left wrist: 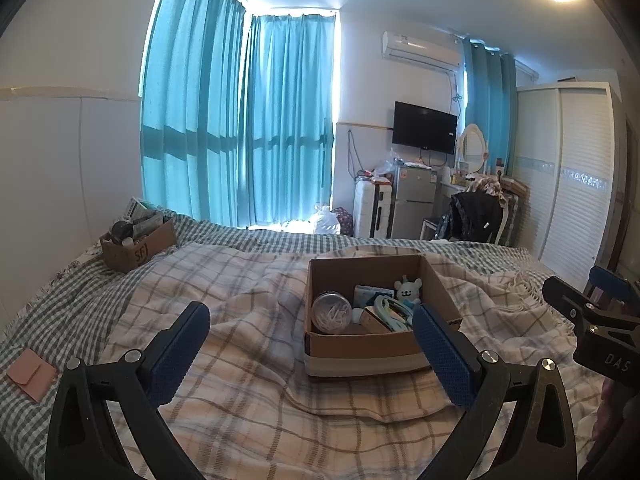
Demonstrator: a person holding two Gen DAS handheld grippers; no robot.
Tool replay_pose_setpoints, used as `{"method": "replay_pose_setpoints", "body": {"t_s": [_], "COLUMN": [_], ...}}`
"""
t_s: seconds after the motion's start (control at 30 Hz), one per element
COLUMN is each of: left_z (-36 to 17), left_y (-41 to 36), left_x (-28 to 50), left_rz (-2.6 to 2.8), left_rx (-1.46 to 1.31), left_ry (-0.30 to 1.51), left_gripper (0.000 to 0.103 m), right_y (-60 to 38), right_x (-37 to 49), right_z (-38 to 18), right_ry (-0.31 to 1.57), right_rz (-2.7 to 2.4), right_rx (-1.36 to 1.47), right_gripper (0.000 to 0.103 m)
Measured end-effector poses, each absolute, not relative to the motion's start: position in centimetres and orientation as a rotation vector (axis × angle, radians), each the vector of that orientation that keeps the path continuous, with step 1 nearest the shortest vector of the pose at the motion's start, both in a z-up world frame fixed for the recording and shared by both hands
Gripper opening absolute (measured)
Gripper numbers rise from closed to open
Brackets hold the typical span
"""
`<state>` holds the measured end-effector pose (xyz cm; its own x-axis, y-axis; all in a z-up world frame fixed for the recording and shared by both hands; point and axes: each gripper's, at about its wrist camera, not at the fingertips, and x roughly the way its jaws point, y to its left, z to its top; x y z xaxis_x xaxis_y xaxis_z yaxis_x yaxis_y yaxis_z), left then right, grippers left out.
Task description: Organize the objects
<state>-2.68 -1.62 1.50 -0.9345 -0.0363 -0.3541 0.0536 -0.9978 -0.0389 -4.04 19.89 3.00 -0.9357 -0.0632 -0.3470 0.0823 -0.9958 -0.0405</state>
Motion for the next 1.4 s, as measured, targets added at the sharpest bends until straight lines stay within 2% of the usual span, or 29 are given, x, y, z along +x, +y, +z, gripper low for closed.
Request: {"method": "replay_pose_setpoints", "body": {"t_s": [1.4], "left_z": [1.03], "left_y": [-1.80], "left_x": [-2.71], "left_rz": [-2.995], "left_rx": [0.593], "left_ry": [0.067], "left_gripper": [0.103], "right_y": [19.23], "right_x": [-4.10], "right_z": [2.15], "right_ry": [0.102], "right_rz": [-3.007], "right_rx": [0.563], "right_gripper": [0.103]}}
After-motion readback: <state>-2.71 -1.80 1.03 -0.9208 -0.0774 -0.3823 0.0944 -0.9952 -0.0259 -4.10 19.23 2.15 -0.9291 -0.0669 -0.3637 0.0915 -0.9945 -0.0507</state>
